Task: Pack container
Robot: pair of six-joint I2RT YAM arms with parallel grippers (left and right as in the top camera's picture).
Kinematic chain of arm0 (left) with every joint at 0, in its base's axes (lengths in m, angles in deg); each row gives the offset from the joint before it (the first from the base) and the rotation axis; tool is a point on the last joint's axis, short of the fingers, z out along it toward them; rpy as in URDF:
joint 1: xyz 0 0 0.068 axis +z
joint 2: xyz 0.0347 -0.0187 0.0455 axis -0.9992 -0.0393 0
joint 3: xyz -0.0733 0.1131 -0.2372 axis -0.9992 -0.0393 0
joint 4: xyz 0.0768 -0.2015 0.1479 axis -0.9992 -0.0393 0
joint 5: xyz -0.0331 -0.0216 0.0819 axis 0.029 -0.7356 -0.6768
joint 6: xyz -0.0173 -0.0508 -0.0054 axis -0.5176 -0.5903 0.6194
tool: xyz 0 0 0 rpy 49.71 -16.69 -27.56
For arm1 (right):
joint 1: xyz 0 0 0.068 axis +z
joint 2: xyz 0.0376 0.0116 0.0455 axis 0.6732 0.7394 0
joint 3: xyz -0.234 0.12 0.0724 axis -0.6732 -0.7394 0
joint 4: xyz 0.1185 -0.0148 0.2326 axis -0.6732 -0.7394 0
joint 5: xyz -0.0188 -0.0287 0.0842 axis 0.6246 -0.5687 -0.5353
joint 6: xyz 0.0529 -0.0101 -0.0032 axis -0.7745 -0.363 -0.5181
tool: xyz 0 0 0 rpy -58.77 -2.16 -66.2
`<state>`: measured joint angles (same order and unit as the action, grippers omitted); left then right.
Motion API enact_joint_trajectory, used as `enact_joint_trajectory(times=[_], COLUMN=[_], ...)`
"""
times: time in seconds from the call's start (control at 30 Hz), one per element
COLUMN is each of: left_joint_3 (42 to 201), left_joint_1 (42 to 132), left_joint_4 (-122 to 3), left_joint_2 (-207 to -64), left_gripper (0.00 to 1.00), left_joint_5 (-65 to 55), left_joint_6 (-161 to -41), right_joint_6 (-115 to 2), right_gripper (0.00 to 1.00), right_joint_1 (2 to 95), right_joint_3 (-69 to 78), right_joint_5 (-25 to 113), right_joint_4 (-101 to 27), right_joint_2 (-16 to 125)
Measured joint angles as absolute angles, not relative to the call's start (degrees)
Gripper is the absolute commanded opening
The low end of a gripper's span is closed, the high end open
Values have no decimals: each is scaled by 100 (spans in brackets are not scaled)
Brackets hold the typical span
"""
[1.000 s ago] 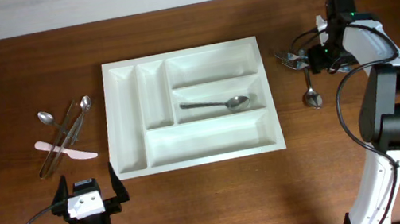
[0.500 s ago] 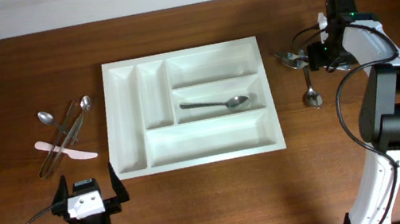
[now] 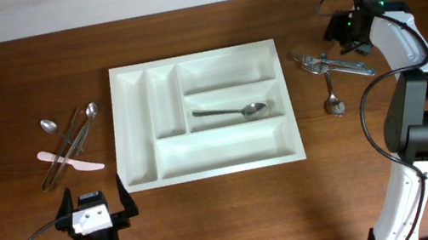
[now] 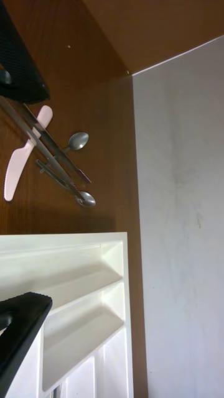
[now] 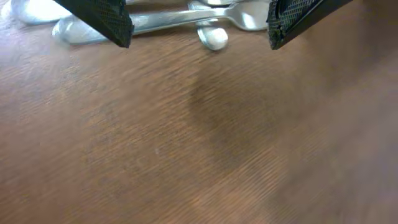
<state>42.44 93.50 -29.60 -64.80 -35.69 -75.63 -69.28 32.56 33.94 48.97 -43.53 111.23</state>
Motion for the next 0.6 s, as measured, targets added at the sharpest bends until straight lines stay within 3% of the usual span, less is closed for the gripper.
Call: enact_joint_trajectory(times=[0.27, 0.6], left_joint_3=[4244, 4244], left_joint_1=[9350, 9350], left_joint_4=[-2960, -2960], left_joint_2=[-6480, -6480], left_gripper=[99, 99], left_joint_5=[-3569, -3569], left_joint_6=[-7563, -7563], right_joint_6=[-9140, -10128], right_gripper=[71, 71], right_joint_1=[3389, 3710], right_joint_3=[3394, 3394], right_joint_5=[4932, 4947], right_joint_4=[-5138, -5406], right_joint_2=[11123, 11123])
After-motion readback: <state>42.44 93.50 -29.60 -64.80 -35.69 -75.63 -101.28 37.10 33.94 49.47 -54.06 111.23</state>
